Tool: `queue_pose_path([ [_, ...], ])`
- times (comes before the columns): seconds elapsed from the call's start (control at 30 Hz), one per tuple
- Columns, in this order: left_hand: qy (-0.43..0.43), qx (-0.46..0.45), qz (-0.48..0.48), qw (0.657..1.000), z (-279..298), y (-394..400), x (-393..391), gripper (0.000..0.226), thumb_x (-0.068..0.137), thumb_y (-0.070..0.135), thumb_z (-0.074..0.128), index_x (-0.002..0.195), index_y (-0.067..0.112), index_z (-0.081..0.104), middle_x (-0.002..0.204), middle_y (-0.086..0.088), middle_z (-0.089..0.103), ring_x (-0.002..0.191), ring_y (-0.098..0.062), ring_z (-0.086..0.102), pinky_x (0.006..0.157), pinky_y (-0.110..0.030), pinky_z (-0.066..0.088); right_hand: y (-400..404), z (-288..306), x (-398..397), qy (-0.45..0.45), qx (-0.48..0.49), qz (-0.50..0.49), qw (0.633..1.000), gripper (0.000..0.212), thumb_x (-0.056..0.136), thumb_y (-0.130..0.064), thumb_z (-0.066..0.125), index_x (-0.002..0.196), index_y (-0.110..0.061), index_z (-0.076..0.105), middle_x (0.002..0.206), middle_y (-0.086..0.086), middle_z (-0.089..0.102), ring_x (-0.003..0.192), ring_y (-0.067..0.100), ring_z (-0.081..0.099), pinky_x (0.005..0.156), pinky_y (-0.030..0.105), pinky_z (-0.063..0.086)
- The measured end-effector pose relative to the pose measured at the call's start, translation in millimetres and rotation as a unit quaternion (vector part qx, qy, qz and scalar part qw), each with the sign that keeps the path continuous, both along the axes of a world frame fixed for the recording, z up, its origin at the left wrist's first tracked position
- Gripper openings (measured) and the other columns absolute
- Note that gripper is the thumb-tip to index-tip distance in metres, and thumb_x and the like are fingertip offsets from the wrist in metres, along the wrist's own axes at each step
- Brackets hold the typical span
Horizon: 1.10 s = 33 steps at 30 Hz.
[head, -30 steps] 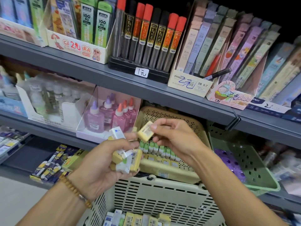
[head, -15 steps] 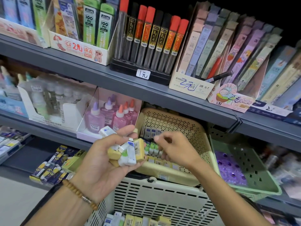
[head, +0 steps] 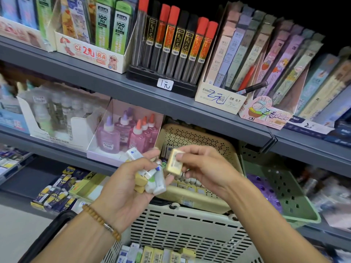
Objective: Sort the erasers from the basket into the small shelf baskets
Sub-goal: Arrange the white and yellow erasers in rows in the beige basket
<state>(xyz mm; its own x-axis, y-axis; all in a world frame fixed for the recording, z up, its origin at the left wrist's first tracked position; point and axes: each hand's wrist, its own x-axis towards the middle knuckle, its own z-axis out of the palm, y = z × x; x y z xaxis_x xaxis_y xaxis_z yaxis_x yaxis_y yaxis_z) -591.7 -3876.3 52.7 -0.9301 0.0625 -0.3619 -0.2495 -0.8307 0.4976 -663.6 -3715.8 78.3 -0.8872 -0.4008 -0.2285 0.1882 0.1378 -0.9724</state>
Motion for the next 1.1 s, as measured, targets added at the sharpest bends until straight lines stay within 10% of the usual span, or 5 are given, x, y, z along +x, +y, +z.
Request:
queue_pose_path([
  [0.27,0.001,0.001,0.028,1.000,2,-1,0,0.032,0.081,-0.001,0.050,0.107,0.005,0.067,0.104,-0.017,0.057,0.087,-0.025,0.068,0.078,-0.039,0.057,58,-27,-26,0.024,0.326,0.012,0.945,0.005,0.091,-0.007,0.066,0.096,-0.008,0.067,0.069,0.004,0.065,0.058,0.010,0.061,0.060,0.024,0.054],
  [0.5,0.003,0.017,0.041,0.999,4,1,-1,0.041,0.068,0.001,0.056,0.108,0.005,0.067,0.116,-0.022,0.057,0.096,-0.028,0.067,0.084,-0.040,0.054,43,-44,-24,0.113,0.497,0.086,0.856,0.008,0.087,-0.021,0.073,0.094,-0.020,0.078,0.106,-0.008,0.072,0.094,0.006,0.064,0.091,0.023,0.050],
  [0.6,0.004,0.026,0.053,0.998,4,1,-2,0.032,0.080,-0.001,0.051,0.108,0.004,0.066,0.116,-0.023,0.057,0.097,-0.028,0.066,0.087,-0.039,0.053,32,-30,-12,0.201,0.424,0.025,0.883,0.019,0.094,-0.024,0.063,0.080,-0.019,0.074,0.080,-0.010,0.069,0.055,-0.005,0.056,0.056,0.012,0.046],
  [0.77,0.017,0.021,0.066,0.997,3,2,-4,0.029,0.082,-0.001,0.050,0.106,0.008,0.063,0.109,-0.018,0.060,0.091,-0.025,0.065,0.072,-0.031,0.052,0,0,20,0.106,0.108,0.047,0.987,0.035,0.085,-0.024,0.075,0.116,-0.017,0.061,0.071,0.001,0.070,0.062,0.014,0.065,0.048,0.022,0.048],
  [1.1,0.007,-0.162,0.007,0.987,2,-10,-4,0.045,0.052,-0.001,0.071,0.096,0.005,0.069,0.071,-0.011,0.064,0.059,-0.019,0.063,0.049,-0.027,0.053,30,-14,-9,0.116,0.167,0.001,0.979,0.051,0.091,-0.003,0.063,0.121,-0.044,0.056,0.064,-0.008,0.064,0.060,0.007,0.059,0.054,0.022,0.047],
])
